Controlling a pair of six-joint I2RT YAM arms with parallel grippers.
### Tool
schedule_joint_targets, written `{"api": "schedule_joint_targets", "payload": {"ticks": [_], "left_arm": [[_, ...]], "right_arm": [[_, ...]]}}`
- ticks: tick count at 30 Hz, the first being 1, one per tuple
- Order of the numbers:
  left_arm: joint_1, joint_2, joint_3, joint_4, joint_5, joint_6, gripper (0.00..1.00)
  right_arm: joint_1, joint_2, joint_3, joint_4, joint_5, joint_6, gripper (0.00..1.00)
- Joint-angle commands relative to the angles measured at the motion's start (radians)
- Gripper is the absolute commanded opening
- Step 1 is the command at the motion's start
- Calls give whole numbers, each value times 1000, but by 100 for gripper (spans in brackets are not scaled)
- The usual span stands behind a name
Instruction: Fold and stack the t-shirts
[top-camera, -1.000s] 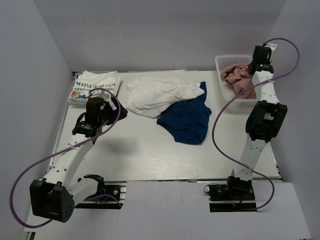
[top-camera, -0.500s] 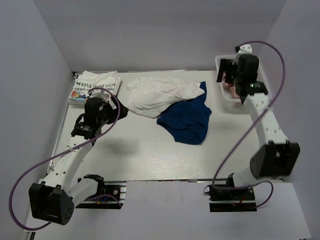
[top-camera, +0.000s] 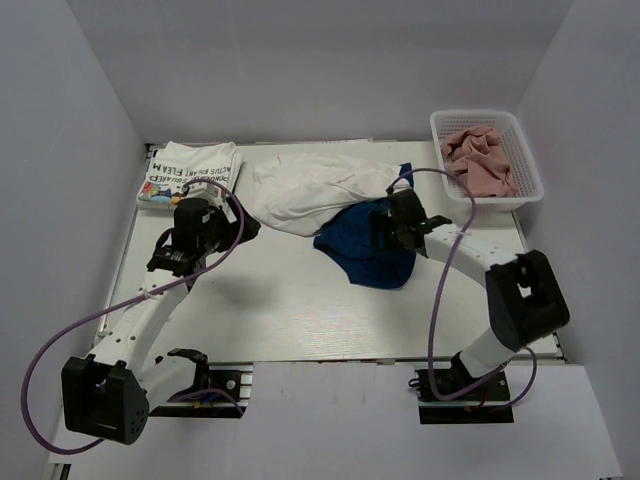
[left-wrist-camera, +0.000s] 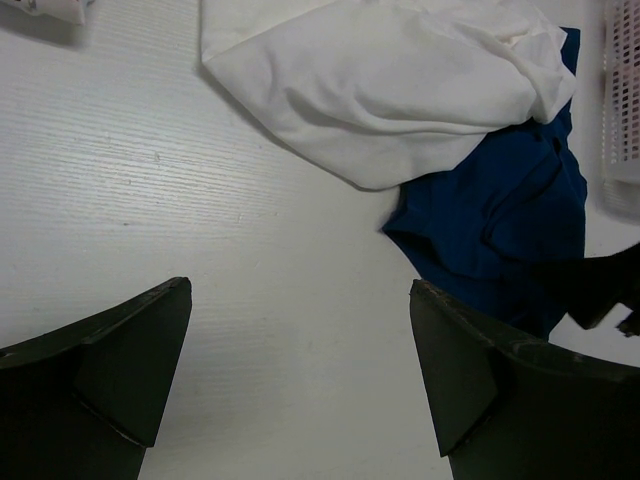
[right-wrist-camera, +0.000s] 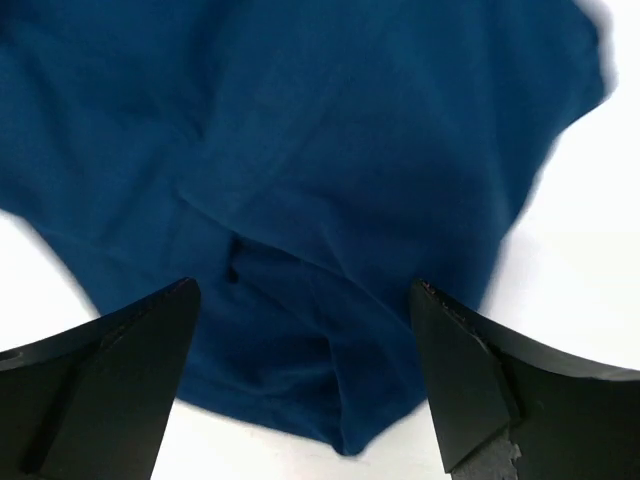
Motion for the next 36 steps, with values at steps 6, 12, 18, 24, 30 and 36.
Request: {"api": "schedule_joint_targets", "payload": {"ticks": [6,12,18,24,30,36], "left_arm": [[-3,-2,-3,-15,-29,0,100],[-3,30,44,-26,-38,0,100],[-3,59,35,-27,-26,0,100],[-3,93,46,-53,-44,0,100],[-3,93,67,-53,-44,0,100],[-3,102,98,-73,-63,0,100]], "right_arm": [[45,178,67,-23,245,70,77],[28,146,126,16,345,73,0],[1,-76,223,78,311,11,0],[-152,-100,451,79,426,-72,0],[-358,148,916,-69,310,-121,0],[-527,383,1301,-139,166,-92,0]]}}
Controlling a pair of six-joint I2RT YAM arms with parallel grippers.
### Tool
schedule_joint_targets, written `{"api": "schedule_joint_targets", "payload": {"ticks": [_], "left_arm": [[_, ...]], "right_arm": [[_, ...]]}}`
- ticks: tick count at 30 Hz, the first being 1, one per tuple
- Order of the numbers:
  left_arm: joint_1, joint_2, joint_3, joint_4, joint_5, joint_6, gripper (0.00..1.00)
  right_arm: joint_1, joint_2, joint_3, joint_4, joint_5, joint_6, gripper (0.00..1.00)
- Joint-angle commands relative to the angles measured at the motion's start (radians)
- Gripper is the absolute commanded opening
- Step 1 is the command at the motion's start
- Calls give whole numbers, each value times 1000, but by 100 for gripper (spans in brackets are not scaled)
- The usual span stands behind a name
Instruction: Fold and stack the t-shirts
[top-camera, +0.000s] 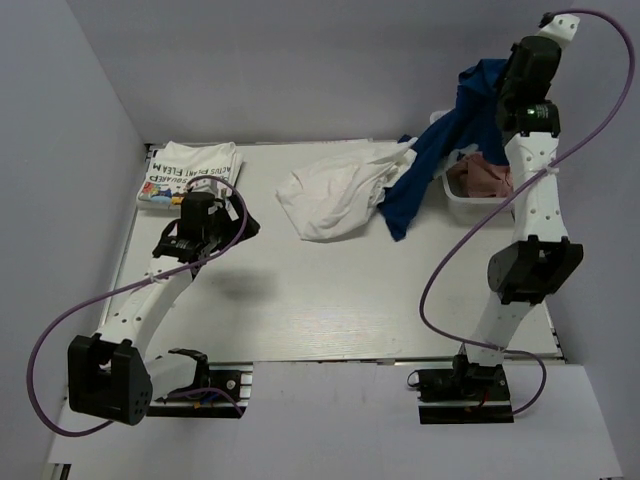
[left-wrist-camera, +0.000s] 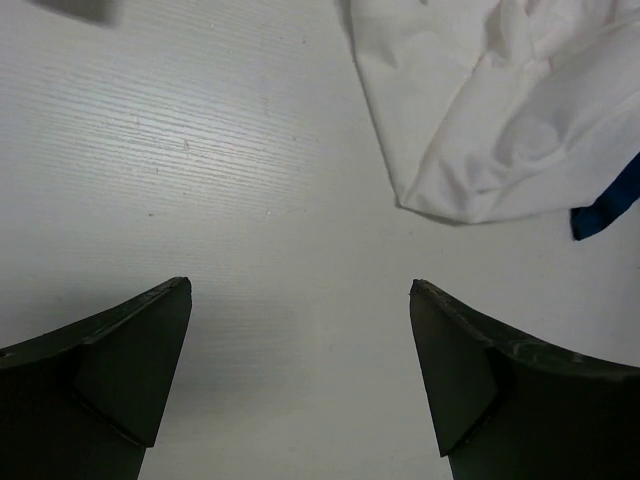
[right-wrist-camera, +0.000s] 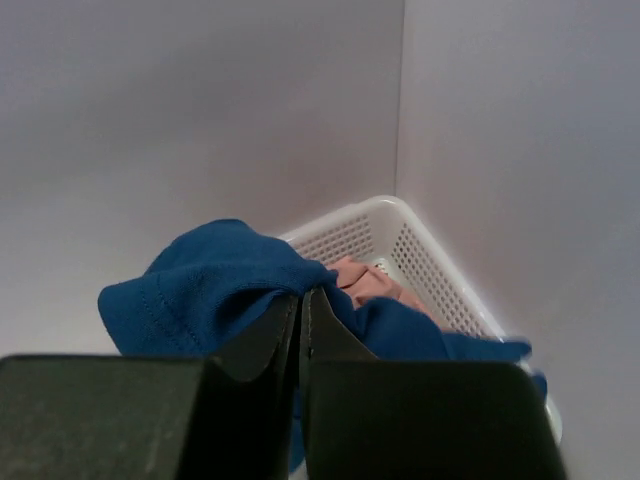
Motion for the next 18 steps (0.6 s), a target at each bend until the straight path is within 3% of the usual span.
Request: {"api": "schedule_joint_targets", "payload": {"ticks": [1,6,12,18], "left_arm": [[-2,-3,44,-12,-20,1,100],[-2,37,76,-2,-9,1,100],[-2,58,87,9,11,1,100],[-2,89,78,49,67,1,100]], "right_arm": [[-82,64,122,-23,-175,-10,0],[-104,21,62,87,-186,-38,0],[-156,26,197,199,-126,-19,0],[-144,-100,139,227,-519,65,0]]}}
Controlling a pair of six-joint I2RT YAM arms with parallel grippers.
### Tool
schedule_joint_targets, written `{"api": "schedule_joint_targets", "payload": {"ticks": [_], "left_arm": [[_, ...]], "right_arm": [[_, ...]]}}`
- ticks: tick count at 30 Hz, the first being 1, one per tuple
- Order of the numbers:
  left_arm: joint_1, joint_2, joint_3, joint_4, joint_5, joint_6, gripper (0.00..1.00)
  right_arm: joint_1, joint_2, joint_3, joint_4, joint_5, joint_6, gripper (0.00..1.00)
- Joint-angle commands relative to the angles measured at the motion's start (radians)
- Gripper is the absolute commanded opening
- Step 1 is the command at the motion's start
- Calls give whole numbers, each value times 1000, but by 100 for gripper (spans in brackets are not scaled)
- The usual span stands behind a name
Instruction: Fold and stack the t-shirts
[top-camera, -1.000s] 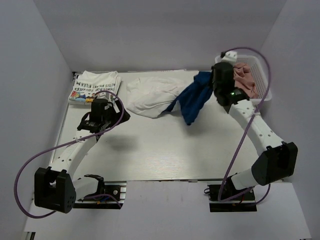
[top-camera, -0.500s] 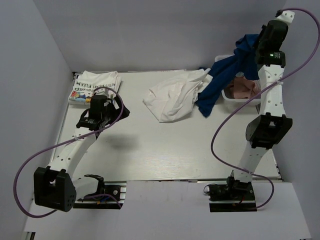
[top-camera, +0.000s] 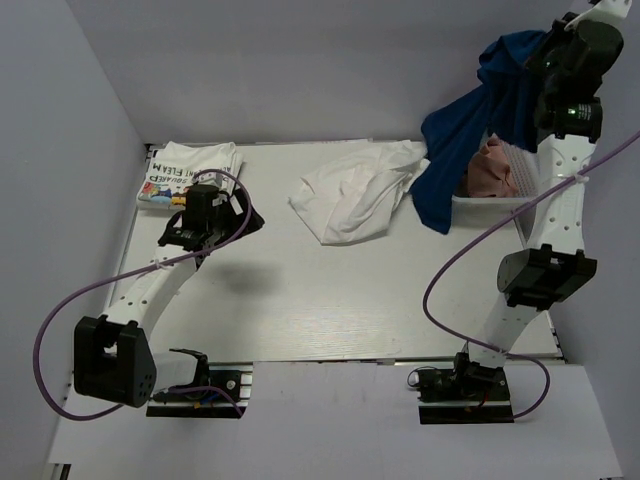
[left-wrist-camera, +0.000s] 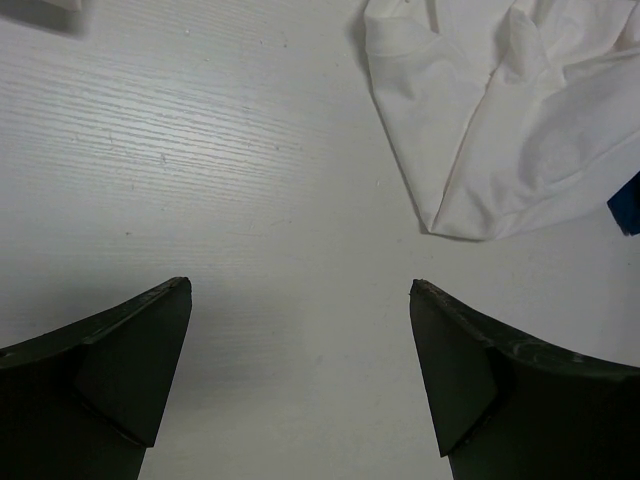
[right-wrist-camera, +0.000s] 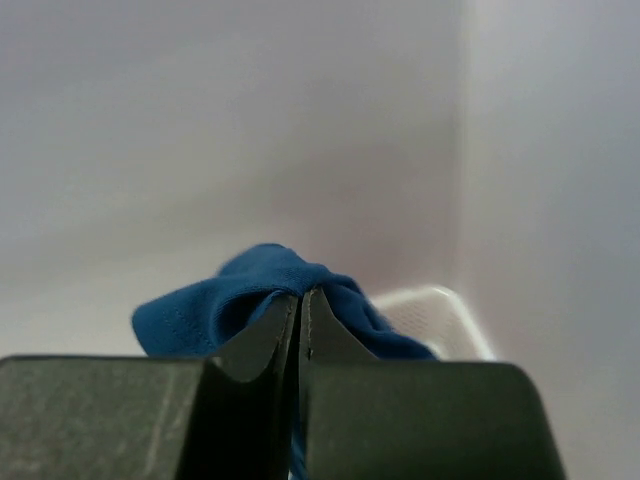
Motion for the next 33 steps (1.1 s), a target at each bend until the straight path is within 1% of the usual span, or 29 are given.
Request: {"api": "schedule_joint_targets", "payload": {"ticks": [1,4,5,7,8,9,10,11,12,13,14,16,17,19,20,23,29,33], "left_arm": [[-3,5,23,16,41,1,100],[-3,5,23,2,41,10,100],[-3,-16,23,2,41,10,100],[-3,-36,11,2,32,10,100],[-3,-45,0,13,32,10,100],[-3,-61,0,13,32,10,100],[-3,-61,0,22,32,10,100],[-3,-70,0,22,32,10,100],[-3,-70,0,22,32,10,100],[-3,-70,0,11,32,10,100],[-3,-79,0,1,21,10,100],[-3,-79,0,1,8,10,100],[-3,-79,0,-8,-2,10,100],[-3,-79,9,-9,-2,10,100],[-3,-79,9,-9,7,10,100],[-3,-68,18,-9,17,10,100],[-3,-35,28,1,7,10,100],[-3,0,46,-10,-3,10,100]], "right_arm": [[13,-128,11,159,-299,53,0],[17,-139,83,194,-270,50,0],[17,-161,77,271,-247,46,0],[19,-189,31,355,-193,38,0],[20,-191,16,455,-166,20,0],[19,-174,40,473,-80,4,0],[17,-142,66,479,-50,-8,0],[19,-127,132,488,-26,-32,0],[16,-98,135,501,28,-66,0],[14,-93,129,519,46,-83,0],[16,-93,97,589,68,-126,0],[16,-82,89,619,91,-150,0],[16,-77,94,655,106,-189,0],[14,-53,102,707,129,-195,0],[14,-39,106,718,143,-241,0],[13,-5,108,764,134,-266,0],[13,64,63,774,97,-292,0],[13,87,-29,774,62,-276,0]]}}
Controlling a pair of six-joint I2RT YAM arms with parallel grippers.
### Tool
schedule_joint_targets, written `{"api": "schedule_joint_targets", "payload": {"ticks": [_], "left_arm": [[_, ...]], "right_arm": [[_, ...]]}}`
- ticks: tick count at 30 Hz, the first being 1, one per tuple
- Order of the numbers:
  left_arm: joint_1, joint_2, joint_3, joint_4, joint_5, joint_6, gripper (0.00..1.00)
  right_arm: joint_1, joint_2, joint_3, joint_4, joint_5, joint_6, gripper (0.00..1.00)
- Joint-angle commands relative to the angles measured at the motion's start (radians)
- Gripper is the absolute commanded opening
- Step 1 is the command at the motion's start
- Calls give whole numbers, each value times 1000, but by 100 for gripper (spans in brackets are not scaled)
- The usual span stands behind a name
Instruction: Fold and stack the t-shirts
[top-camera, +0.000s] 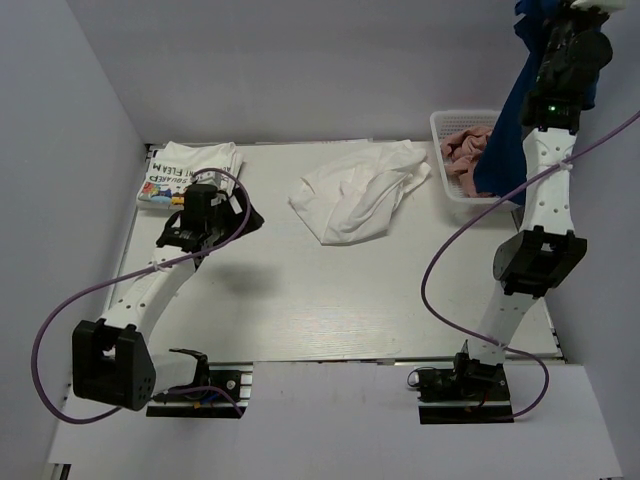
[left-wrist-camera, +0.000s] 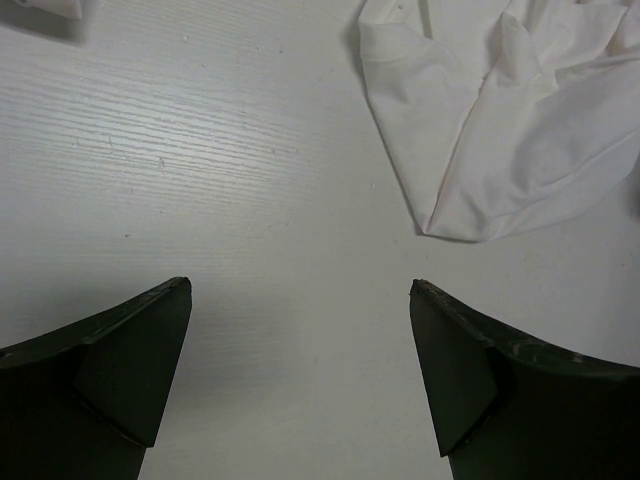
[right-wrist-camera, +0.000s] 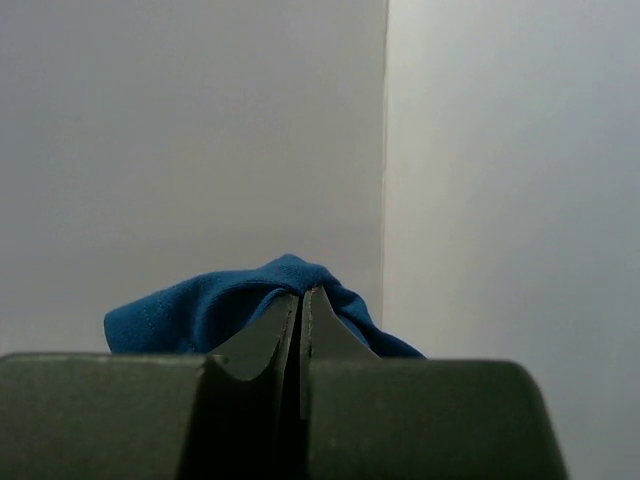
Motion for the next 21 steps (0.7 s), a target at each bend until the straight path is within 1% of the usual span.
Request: {"api": "schedule_joint_targets", "payload": {"ticks": [1,3,4,5,6,7,8,9,12,14,15,16,17,19,20,21], "left_arm": [[-3,15,52,-17,-26,9,100],[-3,27,52,-27,-26,9,100],[-3,27,52,-27,-35,9,100],[-3,27,52,-27,-35,9,100],[-3,27,52,-27,-35,9,100],[-3,27,43,-27,-35,9,100],[-3,27,43,-27,-35,18,100],[-3,27,43,-27,-35,18,100],[-3,27,43,-37,-35,28,100],[-3,27,43,-37,-35,28,100],[-3,27,43,-37,-35,28,100],[-3,18,43,-37,-26,28,100],[-3,18,43,-37,-26,28,100],[-3,18,43,-37,-26,28,100],[-3,18,43,-37,-26,28,100],[-3,18,43,-37,-26,17,100]], "right_arm": [[-3,3,-107,78,-24,20,0],[-5,-37,-187,81,-59,50,0],[-5,-55,-370,127,-60,54,0],[-2,-119,-442,158,-50,54,0],[0,-138,-505,222,0,89,0],[-3,-156,-624,263,19,134,0],[-5,-192,-722,273,41,163,0],[-11,-192,-790,273,74,203,0],[-17,-152,-867,233,136,217,0],[-17,-129,-863,122,185,272,0],[-19,-74,-855,94,206,301,0],[-23,-68,-858,43,216,326,0],[-23,-59,-864,14,216,332,0],[-22,-16,-867,-20,158,289,0],[-19,-3,-834,-81,156,297,0],[-19,23,-817,-116,166,313,7]]}}
